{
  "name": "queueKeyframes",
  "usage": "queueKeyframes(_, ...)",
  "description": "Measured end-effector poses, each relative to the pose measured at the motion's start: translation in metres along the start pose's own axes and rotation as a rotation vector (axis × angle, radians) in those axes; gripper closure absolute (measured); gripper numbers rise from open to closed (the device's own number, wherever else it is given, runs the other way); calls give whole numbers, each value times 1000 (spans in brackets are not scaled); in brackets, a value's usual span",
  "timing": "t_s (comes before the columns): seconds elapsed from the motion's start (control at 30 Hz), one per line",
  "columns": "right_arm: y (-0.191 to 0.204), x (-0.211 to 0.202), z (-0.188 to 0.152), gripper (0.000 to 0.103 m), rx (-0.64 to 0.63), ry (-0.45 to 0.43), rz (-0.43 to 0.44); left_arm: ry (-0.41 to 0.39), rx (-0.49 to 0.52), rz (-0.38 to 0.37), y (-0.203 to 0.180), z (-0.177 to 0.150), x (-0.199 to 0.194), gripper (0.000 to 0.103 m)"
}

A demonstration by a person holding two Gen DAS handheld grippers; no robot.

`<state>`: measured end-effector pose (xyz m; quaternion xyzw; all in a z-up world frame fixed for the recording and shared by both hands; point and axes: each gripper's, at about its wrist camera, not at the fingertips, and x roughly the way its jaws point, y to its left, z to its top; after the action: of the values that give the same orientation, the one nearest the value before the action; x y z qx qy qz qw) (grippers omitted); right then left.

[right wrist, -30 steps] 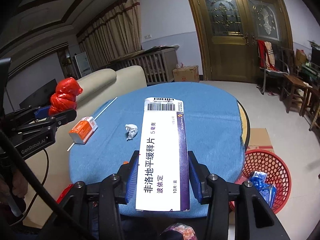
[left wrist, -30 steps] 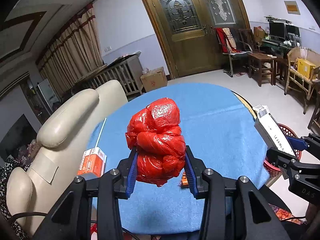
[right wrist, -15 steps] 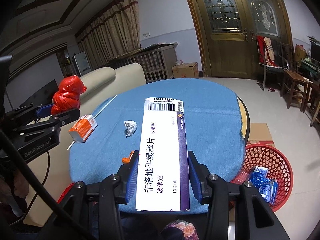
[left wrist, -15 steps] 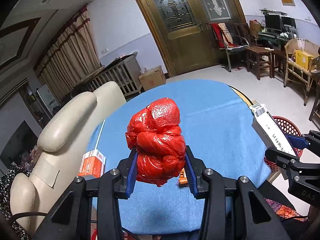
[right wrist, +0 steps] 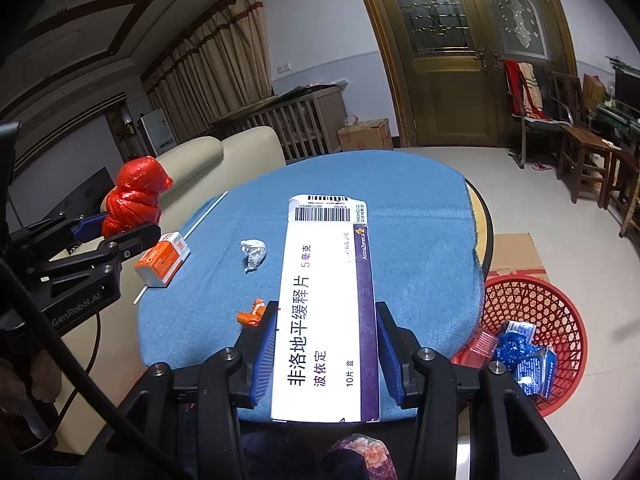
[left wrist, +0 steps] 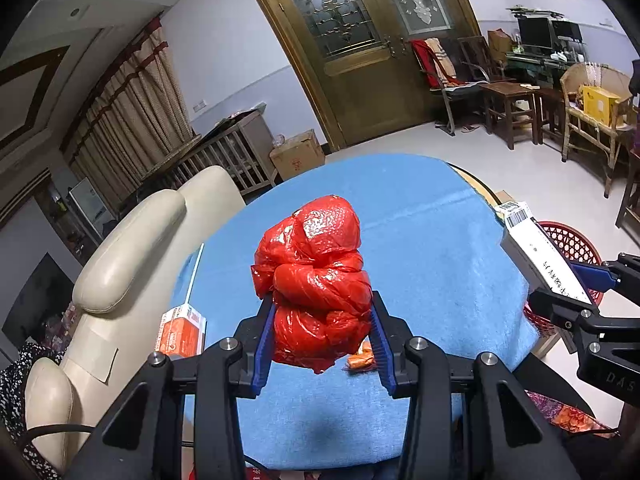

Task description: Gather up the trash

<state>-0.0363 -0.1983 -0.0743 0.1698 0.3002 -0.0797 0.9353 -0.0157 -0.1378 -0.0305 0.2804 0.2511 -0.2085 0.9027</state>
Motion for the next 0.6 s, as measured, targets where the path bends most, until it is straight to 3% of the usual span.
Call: queueKeyframes(0.6, -18, 0, -4, 55, 52, 9, -9, 4, 49, -17, -6, 1, 6, 58)
